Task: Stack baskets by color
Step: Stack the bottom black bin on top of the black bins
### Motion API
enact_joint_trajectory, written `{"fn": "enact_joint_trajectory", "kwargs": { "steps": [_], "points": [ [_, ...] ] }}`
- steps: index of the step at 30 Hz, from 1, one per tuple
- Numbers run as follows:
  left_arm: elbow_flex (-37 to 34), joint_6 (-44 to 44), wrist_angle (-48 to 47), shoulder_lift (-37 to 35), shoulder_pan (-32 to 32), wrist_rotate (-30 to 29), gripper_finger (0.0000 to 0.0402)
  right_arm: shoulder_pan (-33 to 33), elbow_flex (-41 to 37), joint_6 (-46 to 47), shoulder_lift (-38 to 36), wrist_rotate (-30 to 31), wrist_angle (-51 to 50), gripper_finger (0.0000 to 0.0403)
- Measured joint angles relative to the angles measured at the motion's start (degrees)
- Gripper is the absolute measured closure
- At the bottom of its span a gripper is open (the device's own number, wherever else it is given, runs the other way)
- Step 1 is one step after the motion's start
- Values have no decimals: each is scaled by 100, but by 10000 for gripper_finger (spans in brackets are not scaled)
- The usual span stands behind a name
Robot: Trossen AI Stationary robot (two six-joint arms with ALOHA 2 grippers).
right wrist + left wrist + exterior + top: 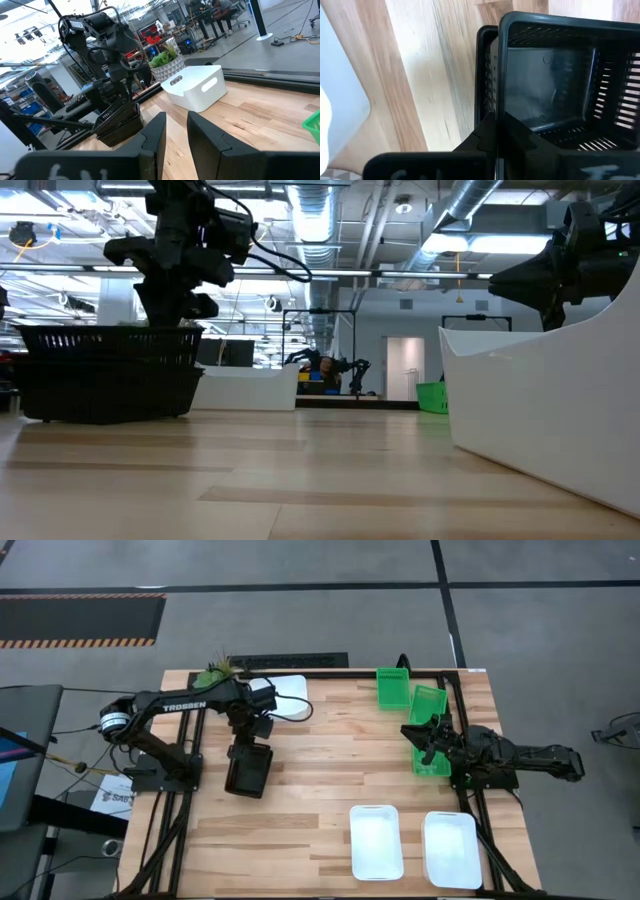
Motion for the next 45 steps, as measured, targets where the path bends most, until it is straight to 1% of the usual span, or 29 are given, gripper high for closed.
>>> {"fn": "enact_joint_trajectory", "kwargs": {
  "steps": [6, 9, 13, 22, 24, 29, 31, 35, 38, 41, 45],
  "points": [
    [0, 260, -52, 0, 0, 9, 401, -1, 2, 0, 0, 0, -1, 298],
    [0, 280, -75, 0, 0, 20, 395, 1, 2, 0, 0, 1, -1, 298],
    [0, 301, -73, 0, 0, 177, 373, -1, 1, 0, 0, 0, 0, 298],
    [0, 297, 26, 0, -69, 154, 311, 0, 0, 0, 0, 0, 2, 298],
    [1, 293, 93, -2, -70, 70, 300, 0, 1, 0, -1, 0, 1, 298],
    [18, 183, 89, -2, -68, -17, 280, 0, 1, 0, 0, 0, 1, 298],
    [119, 125, -45, -2, -69, -22, 277, 1, -1, 0, 0, 1, 2, 298],
    [542, 84, -157, -7, -68, 56, 282, 1, -1, 0, 0, 0, 2, 298],
    [710, 95, 19, -15, -68, 159, 299, 0, 1, 0, -1, 0, 1, 298],
    [605, 180, 30, -13, -66, 224, 328, 1, 1, 0, 0, 0, 2, 298],
    [298, 183, 53, -11, -66, 595, 380, 0, -1, 0, 0, 0, 2, 298]
  ]
}}
